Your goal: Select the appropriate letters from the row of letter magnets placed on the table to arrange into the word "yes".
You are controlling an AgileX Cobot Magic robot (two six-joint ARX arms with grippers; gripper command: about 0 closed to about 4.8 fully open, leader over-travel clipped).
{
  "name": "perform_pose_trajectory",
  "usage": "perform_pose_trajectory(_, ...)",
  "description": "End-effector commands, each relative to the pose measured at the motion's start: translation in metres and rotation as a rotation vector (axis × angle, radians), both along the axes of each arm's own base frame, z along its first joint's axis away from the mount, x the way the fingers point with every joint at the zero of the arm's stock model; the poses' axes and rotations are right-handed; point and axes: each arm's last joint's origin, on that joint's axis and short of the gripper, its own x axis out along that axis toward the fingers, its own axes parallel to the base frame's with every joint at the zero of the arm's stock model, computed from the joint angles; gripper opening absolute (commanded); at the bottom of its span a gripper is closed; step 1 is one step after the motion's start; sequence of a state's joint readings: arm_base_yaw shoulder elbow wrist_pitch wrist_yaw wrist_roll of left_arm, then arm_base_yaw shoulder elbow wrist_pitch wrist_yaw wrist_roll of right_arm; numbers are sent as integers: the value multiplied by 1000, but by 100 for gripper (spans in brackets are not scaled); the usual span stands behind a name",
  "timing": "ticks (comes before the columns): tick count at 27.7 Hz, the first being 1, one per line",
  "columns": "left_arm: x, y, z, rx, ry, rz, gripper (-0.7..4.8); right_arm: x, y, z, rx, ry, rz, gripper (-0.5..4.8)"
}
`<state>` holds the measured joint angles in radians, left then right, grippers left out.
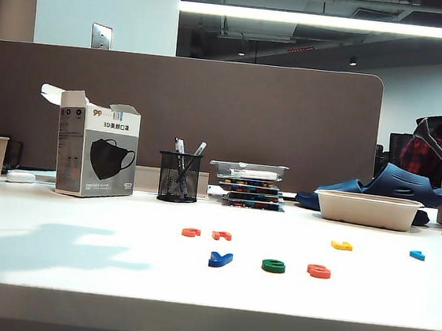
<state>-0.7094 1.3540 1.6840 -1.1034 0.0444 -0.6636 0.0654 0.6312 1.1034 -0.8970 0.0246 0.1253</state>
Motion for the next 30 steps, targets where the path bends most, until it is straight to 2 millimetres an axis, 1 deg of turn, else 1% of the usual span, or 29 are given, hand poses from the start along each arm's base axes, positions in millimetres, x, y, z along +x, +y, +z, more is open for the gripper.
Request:
perform_pose_trajectory(1, 0, 0, 2, -5, -10, -4, -5, -10, -1, -14, 9, -65, -1, -1)
perform_pose_trajectory(7, -1, 0, 2, -5, -10, -4, -5, -29, -2, -52, 15, -147, -1, -1)
perform_pose_trajectory(12, 0, 0, 2, -5, -10, -4, -5, -39, -3, -85, 20, -211, 1, -1)
perform_pose_trajectory(15, 0, 0, 2, -5, -10, -4, -5, -44, -2, -110, 25, -250, 11, -1)
perform_pose_trajectory(17, 0, 0, 2, -9, -13, -4, -5, -45, -2, -118, 31, -288, 29, -1)
perform_pose_trajectory(19, 0, -1, 3, -17, -22, -4, -5, -46, -2, -116, 34, -336, 29, -1)
perform_pose_trajectory(21, 1, -1, 4, -25, -32, -4, -5, -44, -2, -118, 35, -347, 29, -1)
perform_pose_trajectory(26, 2, -2, 5, -39, -49, -4, -5, -30, -1, -135, 88, -353, 17, -1)
perform_pose_trajectory(30, 2, -2, 5, -39, -49, -4, -5, -18, 0, -150, 89, -379, 20, -1)
